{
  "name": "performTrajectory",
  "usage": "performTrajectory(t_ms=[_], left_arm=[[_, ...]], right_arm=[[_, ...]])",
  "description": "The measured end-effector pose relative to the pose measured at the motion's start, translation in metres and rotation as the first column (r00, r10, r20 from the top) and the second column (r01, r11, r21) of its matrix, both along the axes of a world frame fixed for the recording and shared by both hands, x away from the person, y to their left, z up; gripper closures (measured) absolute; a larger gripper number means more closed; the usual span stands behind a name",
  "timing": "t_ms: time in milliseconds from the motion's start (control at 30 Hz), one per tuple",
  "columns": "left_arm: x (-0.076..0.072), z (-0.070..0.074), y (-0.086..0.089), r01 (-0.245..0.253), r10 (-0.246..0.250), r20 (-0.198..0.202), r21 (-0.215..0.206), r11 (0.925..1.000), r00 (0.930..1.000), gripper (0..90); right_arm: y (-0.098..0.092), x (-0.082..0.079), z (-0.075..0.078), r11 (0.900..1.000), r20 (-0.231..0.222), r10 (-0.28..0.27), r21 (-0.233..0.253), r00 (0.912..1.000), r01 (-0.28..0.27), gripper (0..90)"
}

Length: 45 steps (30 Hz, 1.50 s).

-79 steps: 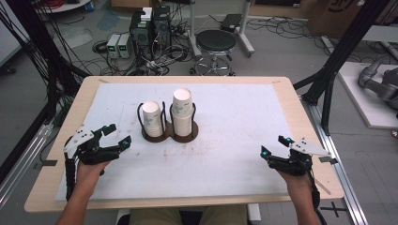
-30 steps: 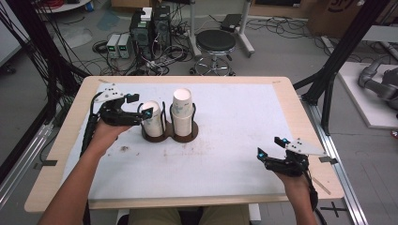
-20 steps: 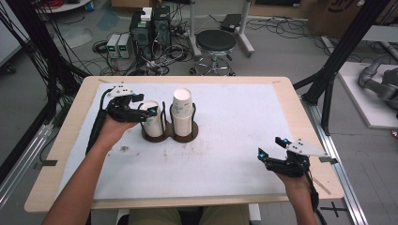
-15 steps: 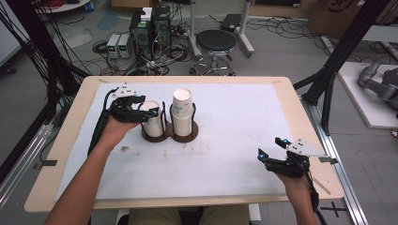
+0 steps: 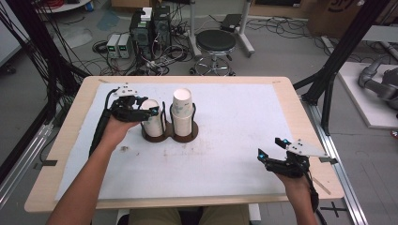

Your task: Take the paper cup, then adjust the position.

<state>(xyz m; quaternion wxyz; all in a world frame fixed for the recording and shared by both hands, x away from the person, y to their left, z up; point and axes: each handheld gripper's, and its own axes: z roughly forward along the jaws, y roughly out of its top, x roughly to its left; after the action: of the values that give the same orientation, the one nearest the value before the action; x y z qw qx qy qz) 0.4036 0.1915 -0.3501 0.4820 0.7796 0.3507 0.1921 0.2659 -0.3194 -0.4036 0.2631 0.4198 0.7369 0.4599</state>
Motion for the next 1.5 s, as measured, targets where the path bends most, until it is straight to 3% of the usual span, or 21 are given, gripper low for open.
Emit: performTrajectory(t_ms=[167, 467, 700, 900, 1100, 1400, 1500], left_arm=[[-0.002, 0.019, 0.001, 0.000, 0.002, 0.027, -0.049, 0.9988, 0.9996, 36.6], [-0.006, 0.053, 0.006, -0.030, 0.035, 0.061, -0.069, 0.9971, 0.9976, 37.0], [-0.020, 0.076, 0.020, -0.023, 0.041, 0.105, -0.166, 0.9858, 0.9936, 37.2], [-0.039, 0.084, 0.031, 0.017, 0.010, 0.122, -0.219, 0.9756, 0.9924, 37.2], [-0.054, 0.086, 0.035, 0.064, -0.030, 0.145, -0.234, 0.9701, 0.9889, 37.2], [-0.071, 0.076, 0.024, 0.134, -0.098, 0.158, -0.230, 0.9639, 0.9825, 37.2], [-0.076, 0.069, 0.015, 0.175, -0.141, 0.156, -0.235, 0.9561, 0.9777, 37.2]], right_arm=[[0.001, 0.000, -0.001, 1.000, -0.002, 0.003, 0.001, 1.0000, -0.003, 20.2], [0.000, 0.000, -0.001, 1.000, -0.005, 0.003, 0.006, 1.0000, -0.003, 20.1], [0.000, 0.000, 0.000, 1.000, -0.002, 0.002, 0.015, 1.0000, -0.002, 20.1], [0.003, 0.001, 0.002, 1.000, 0.001, 0.015, 0.023, 0.9999, -0.015, 20.1], [0.009, 0.004, 0.002, 0.999, 0.002, 0.037, 0.022, 0.9993, -0.037, 20.1], [0.014, 0.004, 0.004, 0.997, 0.010, 0.071, 0.030, 0.9975, -0.071, 20.1], [0.018, 0.004, 0.006, 0.995, 0.008, 0.089, 0.038, 0.9960, -0.089, 20.1]])
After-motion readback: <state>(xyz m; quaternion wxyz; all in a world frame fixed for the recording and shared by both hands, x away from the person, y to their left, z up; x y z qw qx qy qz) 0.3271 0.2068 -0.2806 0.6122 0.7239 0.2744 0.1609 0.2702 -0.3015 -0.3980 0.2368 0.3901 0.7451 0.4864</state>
